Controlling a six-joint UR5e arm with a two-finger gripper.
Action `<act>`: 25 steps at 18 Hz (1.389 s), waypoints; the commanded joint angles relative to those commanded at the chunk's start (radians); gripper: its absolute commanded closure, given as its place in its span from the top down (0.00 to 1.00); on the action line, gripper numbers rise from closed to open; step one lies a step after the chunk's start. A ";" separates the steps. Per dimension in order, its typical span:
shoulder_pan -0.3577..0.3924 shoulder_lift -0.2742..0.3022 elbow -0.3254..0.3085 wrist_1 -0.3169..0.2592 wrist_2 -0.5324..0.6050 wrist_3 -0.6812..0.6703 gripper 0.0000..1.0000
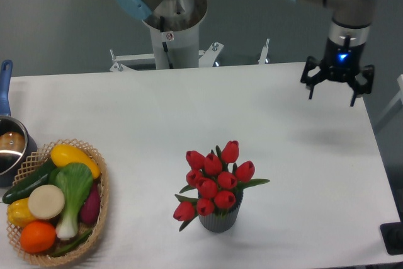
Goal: Pick up the flowers from the vase
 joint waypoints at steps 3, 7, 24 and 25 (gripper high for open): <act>-0.017 0.005 -0.002 0.000 -0.114 -0.006 1.00; -0.112 -0.018 0.014 0.002 -0.129 0.003 1.00; -0.242 -0.239 0.172 0.006 -0.574 0.003 1.00; -0.251 -0.242 0.176 0.006 -0.574 0.003 1.00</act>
